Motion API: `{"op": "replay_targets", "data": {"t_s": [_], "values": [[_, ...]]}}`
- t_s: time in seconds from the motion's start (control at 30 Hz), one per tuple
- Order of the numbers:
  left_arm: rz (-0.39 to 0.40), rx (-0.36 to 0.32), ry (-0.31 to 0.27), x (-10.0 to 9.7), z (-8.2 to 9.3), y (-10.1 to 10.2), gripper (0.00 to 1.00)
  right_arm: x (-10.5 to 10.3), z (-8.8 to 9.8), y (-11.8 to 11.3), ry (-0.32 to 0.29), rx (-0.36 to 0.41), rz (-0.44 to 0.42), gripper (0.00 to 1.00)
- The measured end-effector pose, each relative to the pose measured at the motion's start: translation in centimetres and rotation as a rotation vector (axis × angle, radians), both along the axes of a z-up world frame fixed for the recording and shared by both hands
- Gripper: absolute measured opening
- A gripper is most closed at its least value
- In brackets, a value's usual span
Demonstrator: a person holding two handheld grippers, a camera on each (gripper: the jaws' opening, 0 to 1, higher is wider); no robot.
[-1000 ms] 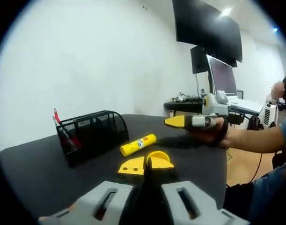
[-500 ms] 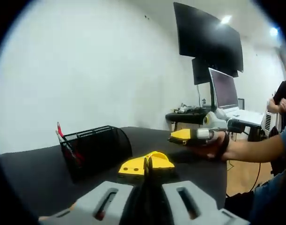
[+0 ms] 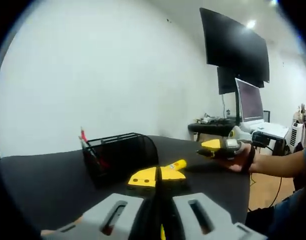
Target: Pick up pens and glue sticks and place them into the holder.
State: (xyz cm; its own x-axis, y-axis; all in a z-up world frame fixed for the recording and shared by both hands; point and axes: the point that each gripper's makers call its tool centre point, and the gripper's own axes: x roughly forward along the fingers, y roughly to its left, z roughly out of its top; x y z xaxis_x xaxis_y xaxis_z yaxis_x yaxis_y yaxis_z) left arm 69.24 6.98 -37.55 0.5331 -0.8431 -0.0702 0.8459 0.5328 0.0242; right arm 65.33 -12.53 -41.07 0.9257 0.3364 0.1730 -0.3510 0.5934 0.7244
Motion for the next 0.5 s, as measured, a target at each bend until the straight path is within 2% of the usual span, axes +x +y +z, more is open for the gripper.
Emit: {"op": "replay_targets", "data": {"t_s": [0.07,0.13,0.23,0.33,0.5], "values": [[0.010,0.027,0.013,0.0,-0.7,0.7,0.00,0.1,0.1,0.0,-0.003,0.004,0.002,0.20],[-0.030,0.059,0.044,-0.7,-1.7,0.9,0.00,0.2,0.0,0.0,-0.002,-0.011,0.002,0.20],[-0.060,0.079,0.071,-1.5,-2.3,1.0,0.16,0.2,-0.1,0.2,-0.003,-0.028,0.004,0.20],[-0.048,0.126,0.086,-2.1,-3.8,0.8,0.22,0.3,-0.1,-0.1,-0.006,-0.026,0.000,0.20],[-0.028,0.160,0.120,-3.1,-7.5,-0.2,0.35,0.1,0.2,-0.3,-0.012,-0.008,-0.004,0.20]]}}
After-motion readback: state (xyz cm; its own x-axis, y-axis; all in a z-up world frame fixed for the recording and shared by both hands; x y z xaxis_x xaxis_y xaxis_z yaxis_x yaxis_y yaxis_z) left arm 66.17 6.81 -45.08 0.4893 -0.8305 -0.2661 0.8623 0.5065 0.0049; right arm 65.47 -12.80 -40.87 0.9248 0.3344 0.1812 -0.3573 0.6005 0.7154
